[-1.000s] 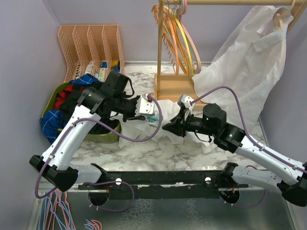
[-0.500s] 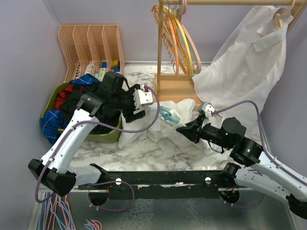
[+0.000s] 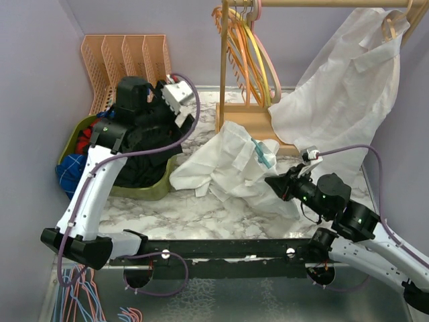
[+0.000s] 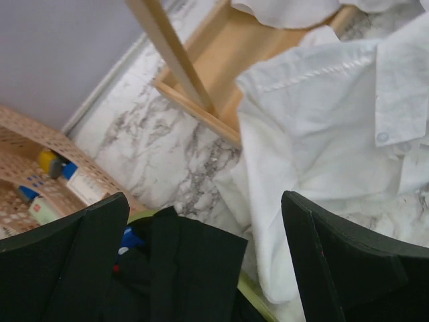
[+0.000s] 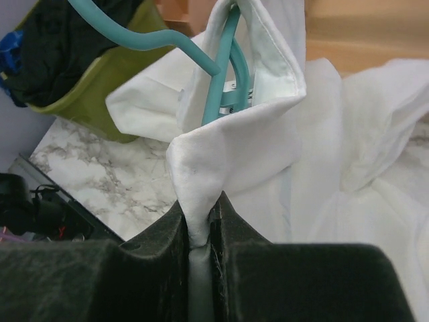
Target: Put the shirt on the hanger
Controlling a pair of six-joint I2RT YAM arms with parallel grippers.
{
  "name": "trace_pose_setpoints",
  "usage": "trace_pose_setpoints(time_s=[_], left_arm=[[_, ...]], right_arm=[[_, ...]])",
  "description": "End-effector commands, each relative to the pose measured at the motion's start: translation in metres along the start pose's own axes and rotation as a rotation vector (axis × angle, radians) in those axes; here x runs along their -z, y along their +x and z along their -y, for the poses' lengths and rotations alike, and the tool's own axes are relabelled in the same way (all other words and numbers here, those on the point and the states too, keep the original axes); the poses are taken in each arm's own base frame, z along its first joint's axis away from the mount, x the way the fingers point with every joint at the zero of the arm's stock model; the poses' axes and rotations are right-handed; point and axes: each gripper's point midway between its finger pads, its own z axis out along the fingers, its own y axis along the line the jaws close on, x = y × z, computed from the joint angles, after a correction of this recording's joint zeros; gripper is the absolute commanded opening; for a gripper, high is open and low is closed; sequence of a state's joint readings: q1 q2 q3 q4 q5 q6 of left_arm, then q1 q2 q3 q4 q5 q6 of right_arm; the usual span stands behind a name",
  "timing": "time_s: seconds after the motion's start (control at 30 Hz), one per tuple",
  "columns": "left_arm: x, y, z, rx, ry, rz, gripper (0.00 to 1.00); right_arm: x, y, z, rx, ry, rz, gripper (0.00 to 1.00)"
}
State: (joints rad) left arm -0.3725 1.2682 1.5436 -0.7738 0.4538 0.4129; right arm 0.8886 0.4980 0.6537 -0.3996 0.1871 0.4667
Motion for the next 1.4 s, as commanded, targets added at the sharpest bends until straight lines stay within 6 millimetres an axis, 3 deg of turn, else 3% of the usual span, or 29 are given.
trace_pose_setpoints(time_s=[0.0,0.13,0.23,0.4,0.53,0.7,0.8,0.93,1.1,1.2,1.27,1.37], left_arm=[[0.036,-0.034,-0.020,0.089,-0.076,0.103,0.99],[0.065,-0.037,-0.038,0.107,-0.179,0.107,0.99],[0.083,-0.043,-0.045,0.132,-0.202,0.140,0.99],[0.095,-0.033,-0.027,0.178,-0.083,0.182,0.99],[0.099,-0.016,-0.023,0.204,-0.058,0.169,0.99],[0.101,0.004,-0.034,0.243,-0.124,0.119,0.99],[0.103,0.017,-0.048,0.262,-0.212,0.067,0.99],[0.115,0.036,-0.076,0.303,-0.408,0.007,0.99],[0.134,0.063,-0.122,0.495,-0.700,-0.010,0.99],[0.126,0.063,-0.117,0.570,-0.653,0.023,0.99],[0.125,0.050,-0.105,0.517,-0.567,0.027,0.99],[0.132,0.044,-0.112,0.491,-0.595,0.019,0.99]], right_arm=[[0.006,0.005,0.034,-0.152,0.248,-0.040,0.01],[-0.010,-0.007,0.028,-0.300,0.255,0.041,0.01],[-0.024,-0.018,0.035,-0.335,0.305,0.120,0.01],[-0.018,-0.049,0.057,-0.278,0.441,0.228,0.01],[-0.008,-0.066,0.087,-0.189,0.571,0.261,0.01],[-0.027,-0.074,0.141,-0.195,0.592,0.220,0.01],[-0.033,-0.089,0.152,-0.162,0.576,0.255,0.01],[-0.041,-0.128,0.149,-0.085,0.554,0.299,0.01],[-0.041,-0.201,0.136,-0.029,0.485,0.389,0.01],[-0.038,-0.234,0.142,-0.004,0.495,0.421,0.01],[-0.036,-0.254,0.142,0.008,0.467,0.447,0.01],[-0.035,-0.282,0.141,0.033,0.447,0.489,0.01]])
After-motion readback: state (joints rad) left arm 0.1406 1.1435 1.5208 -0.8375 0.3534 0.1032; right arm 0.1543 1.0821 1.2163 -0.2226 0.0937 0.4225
